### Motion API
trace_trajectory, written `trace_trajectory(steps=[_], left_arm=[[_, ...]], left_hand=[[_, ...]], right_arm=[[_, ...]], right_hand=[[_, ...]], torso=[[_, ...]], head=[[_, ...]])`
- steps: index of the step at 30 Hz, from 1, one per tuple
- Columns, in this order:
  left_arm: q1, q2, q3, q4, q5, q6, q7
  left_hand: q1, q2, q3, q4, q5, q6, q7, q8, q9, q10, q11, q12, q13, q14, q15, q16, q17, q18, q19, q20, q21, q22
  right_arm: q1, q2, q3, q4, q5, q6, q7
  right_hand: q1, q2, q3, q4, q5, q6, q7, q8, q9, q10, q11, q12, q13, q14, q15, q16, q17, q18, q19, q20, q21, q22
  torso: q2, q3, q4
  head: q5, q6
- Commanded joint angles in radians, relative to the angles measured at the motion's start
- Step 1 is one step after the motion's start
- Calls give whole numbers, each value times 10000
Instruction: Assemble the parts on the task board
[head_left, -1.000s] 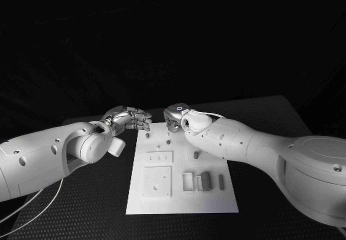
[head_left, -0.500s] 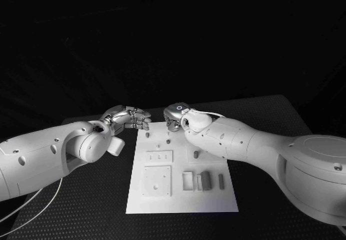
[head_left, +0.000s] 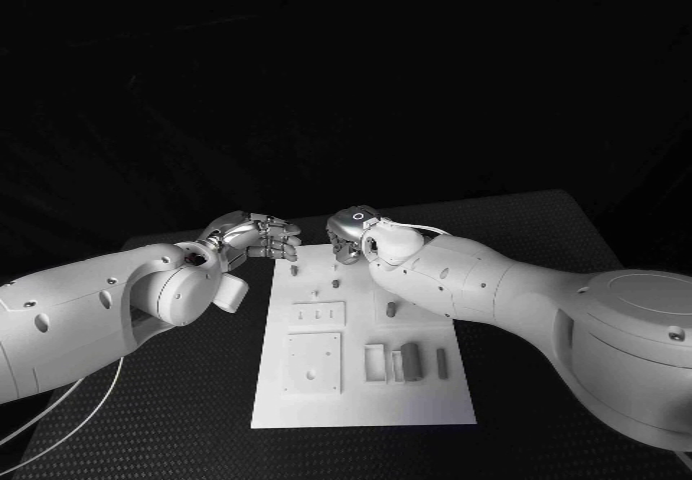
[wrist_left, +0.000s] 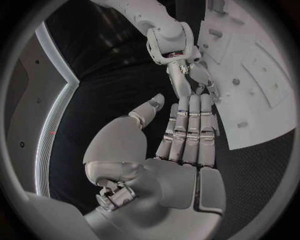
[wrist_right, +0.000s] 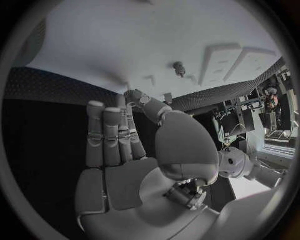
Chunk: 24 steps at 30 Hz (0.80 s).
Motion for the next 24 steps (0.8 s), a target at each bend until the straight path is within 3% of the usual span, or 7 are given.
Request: trace_trajectory(steps=[1,24], left_arm=[[13,2,9,2,-18,28,97],[13,-26,9,10,-18,30,94]], left_hand=[[-41,-18,-60,-11,-35,8,86,-49,17,30,6,-67,14,43,28,-58,16,154,-20,29,-52,14],[-41,-19,-61,-11,-35,11,87,-59,23,39,6,-85,24,50,28,-84,41,154,-18,28,-63,23]], right_arm=[[-118,-65,-54,-8,-176,522,-104],[-140,-126,-56,137,-175,614,-101]], right_hand=[[25,81,36,-3,27,93,-39,58,301,56,2,42,200,11,-92,47,-10,635,-15,-71,66,236],[18,98,40,-2,28,90,-38,52,314,56,1,35,218,5,-94,62,-19,635,-21,-73,88,233]], torso=[[1,1,839],[8,-6,846]], head=[[-2,6],[2,14]])
